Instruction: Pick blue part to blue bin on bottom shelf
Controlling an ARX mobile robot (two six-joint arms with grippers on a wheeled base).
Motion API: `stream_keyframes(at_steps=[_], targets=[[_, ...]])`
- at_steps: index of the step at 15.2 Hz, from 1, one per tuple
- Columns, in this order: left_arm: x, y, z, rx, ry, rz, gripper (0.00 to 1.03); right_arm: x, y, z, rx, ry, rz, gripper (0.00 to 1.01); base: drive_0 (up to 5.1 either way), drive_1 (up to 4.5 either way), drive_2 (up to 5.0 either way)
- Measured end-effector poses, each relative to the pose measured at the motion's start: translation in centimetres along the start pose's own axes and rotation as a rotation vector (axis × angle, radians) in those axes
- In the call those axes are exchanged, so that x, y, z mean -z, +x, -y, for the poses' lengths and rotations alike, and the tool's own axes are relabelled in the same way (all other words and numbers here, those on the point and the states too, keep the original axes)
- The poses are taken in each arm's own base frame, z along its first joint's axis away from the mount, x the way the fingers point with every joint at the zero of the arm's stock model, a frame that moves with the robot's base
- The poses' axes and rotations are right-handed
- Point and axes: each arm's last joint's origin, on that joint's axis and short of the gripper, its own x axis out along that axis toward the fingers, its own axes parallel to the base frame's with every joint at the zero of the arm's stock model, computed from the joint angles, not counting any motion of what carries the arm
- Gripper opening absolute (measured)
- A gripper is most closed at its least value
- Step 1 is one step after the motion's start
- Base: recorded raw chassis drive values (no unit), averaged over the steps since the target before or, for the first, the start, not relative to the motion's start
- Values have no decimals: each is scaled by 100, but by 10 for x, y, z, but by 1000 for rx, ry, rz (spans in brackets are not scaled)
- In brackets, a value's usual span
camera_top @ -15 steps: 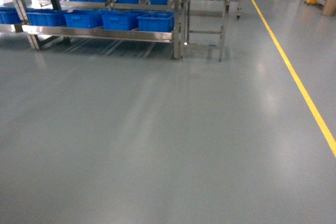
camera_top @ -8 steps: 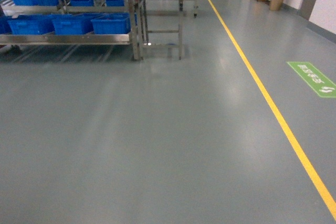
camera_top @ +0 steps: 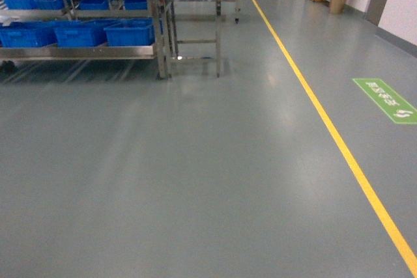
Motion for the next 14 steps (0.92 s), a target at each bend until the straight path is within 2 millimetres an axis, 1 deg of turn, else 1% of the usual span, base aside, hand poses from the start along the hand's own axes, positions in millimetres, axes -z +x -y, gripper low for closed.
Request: stream_keyframes(at_steps=[14], targets=[[0,0,0,0,3,-3,44,0,0,0,0,0,0,98,7,429,-416]])
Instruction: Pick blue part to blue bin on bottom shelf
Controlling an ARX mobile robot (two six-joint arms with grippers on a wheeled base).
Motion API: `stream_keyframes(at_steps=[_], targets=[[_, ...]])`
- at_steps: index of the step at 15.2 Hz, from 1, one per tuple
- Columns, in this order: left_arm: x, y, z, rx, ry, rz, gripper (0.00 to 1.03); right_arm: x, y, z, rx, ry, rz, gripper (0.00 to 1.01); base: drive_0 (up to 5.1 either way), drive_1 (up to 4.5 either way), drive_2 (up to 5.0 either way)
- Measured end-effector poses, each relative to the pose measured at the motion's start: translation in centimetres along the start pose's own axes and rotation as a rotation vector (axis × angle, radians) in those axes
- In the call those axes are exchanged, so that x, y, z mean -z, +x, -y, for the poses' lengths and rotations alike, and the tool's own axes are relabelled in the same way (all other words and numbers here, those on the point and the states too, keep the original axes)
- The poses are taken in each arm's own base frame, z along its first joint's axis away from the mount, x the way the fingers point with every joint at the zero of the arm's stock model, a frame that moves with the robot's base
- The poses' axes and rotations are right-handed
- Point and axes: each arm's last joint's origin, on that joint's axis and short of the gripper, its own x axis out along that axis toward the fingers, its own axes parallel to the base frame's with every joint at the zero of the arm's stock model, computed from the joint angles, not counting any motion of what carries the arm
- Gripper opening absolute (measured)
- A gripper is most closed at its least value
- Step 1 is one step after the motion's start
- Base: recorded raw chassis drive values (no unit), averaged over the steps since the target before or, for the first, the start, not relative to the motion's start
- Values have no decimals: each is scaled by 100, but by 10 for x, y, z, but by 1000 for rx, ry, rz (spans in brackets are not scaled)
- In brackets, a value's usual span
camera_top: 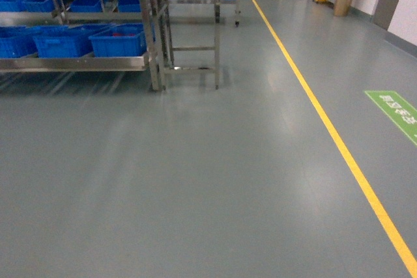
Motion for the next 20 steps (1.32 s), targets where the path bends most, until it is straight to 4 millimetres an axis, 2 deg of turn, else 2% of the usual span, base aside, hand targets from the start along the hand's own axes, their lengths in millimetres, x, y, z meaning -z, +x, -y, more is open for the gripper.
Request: stream_keyframes(at_steps=[20], targets=[[0,0,0,1,-3,3,44,0,0,0,0,0,3,98,-4,418,-427]])
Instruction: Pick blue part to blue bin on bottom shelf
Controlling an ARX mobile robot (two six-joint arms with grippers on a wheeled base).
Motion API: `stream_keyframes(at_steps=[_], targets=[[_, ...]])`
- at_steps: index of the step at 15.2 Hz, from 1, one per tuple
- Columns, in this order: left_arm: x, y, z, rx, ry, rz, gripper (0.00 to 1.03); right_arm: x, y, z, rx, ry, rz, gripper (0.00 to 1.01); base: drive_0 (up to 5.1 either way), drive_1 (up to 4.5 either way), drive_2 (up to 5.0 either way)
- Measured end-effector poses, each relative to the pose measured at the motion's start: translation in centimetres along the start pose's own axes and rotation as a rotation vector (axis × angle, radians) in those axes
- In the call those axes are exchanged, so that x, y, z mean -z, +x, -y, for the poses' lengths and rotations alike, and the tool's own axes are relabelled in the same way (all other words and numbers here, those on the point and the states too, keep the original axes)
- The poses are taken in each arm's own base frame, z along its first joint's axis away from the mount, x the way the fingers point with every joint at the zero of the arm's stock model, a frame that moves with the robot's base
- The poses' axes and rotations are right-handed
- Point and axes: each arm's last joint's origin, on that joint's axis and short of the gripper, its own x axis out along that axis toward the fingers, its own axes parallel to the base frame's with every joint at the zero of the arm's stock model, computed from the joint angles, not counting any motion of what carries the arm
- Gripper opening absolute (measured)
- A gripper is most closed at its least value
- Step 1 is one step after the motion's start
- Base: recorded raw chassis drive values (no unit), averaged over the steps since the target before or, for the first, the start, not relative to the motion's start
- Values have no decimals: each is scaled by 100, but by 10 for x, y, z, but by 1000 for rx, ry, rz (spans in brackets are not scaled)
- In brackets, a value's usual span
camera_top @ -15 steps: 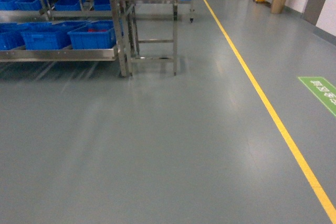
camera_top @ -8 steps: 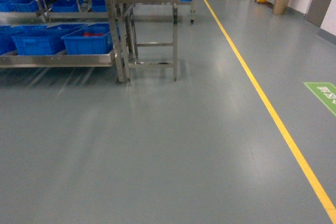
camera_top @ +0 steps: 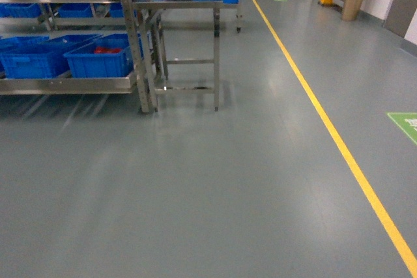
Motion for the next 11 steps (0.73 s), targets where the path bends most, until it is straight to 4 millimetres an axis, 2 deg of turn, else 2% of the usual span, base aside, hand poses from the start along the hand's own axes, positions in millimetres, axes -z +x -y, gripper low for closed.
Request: stream_keyframes(at_steps=[11], targets=[[0,0,0,0,2,-2,44,0,0,0,0,0,-1,98,4,427,-419]])
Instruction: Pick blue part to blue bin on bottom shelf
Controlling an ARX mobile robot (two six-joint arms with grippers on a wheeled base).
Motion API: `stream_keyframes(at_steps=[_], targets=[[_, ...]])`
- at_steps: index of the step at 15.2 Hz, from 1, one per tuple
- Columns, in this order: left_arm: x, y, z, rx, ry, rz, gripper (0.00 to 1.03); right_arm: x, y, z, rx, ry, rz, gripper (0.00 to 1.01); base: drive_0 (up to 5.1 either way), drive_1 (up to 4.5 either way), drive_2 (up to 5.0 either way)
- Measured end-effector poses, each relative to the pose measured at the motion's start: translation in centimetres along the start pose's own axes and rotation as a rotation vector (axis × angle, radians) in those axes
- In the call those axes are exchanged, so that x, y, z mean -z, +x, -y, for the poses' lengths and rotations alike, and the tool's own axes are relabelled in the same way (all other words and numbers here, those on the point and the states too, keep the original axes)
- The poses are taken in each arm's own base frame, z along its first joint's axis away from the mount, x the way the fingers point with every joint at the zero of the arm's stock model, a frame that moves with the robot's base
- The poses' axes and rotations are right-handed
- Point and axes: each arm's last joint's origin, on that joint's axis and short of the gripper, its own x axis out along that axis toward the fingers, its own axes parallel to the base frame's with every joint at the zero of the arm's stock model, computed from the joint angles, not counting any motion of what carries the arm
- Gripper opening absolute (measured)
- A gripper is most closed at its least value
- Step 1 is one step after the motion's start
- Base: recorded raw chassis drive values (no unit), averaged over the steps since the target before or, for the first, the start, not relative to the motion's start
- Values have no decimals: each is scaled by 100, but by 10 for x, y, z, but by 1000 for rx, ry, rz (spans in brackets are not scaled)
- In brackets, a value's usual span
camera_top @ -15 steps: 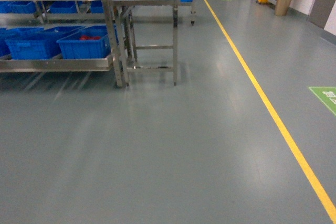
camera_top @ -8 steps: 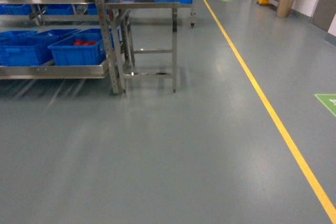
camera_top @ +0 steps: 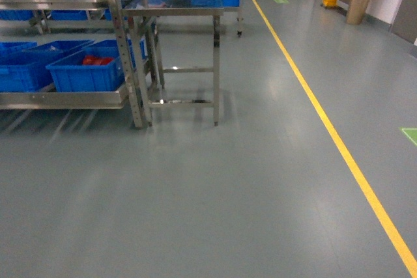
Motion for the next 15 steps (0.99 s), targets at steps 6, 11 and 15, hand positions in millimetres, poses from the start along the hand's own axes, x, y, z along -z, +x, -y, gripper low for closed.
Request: stream_keyframes(at_steps=[6,11,15], targets=[[0,0,0,0,-3,3,44,0,0,0,0,0,-4,98,-7,416,-429],[0,0,0,0,1,-1,44,0,0,0,0,0,0,98,-11,411,-434],[0,0,0,-1,-2,1,44,0,0,0,0,0,-5,98,-9,413,-432]])
